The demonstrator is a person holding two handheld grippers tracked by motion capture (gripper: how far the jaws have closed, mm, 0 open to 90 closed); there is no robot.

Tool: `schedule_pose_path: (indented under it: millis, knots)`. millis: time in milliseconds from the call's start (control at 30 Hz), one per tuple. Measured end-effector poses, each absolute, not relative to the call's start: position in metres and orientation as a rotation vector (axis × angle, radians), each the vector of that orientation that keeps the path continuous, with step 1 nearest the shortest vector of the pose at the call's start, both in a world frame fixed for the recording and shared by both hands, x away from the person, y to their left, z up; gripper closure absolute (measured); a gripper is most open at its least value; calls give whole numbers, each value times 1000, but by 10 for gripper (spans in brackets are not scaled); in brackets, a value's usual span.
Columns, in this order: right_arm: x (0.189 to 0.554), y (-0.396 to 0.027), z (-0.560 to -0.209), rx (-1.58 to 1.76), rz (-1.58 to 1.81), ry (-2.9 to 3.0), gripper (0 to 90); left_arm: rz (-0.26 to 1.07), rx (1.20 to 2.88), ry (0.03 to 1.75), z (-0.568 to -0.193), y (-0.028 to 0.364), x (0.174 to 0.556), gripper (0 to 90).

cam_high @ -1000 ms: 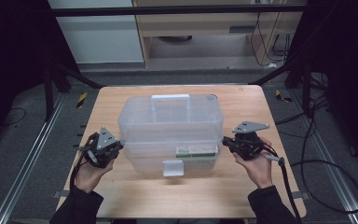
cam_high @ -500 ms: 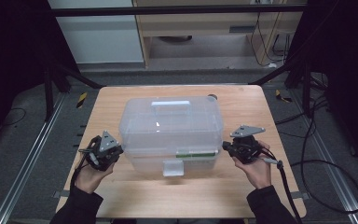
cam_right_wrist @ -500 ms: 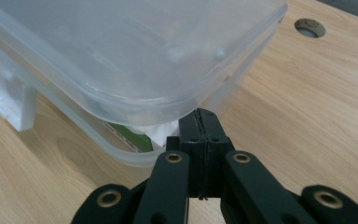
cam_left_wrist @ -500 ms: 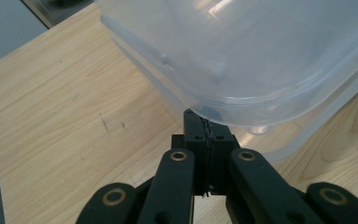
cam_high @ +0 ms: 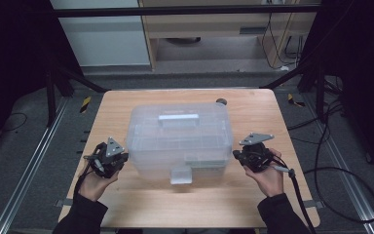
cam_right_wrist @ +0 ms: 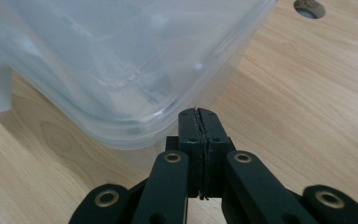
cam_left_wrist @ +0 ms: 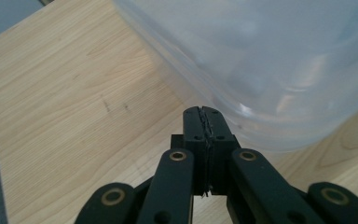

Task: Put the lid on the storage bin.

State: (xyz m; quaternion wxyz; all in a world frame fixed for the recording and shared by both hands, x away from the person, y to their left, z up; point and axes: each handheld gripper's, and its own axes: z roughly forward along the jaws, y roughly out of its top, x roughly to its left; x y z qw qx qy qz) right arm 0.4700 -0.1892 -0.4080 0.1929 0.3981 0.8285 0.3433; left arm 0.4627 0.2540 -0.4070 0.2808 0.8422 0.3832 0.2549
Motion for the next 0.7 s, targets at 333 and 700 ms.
schedule_pose_path:
  millis: [333,700]
  knots:
    - [481,-220,-423,1250,955,2254,816,664,2179,1198,-429,286,481,786]
    - [496,-258,-452,1394,943,2116,436,697,2137,1342,-455,310,495,492]
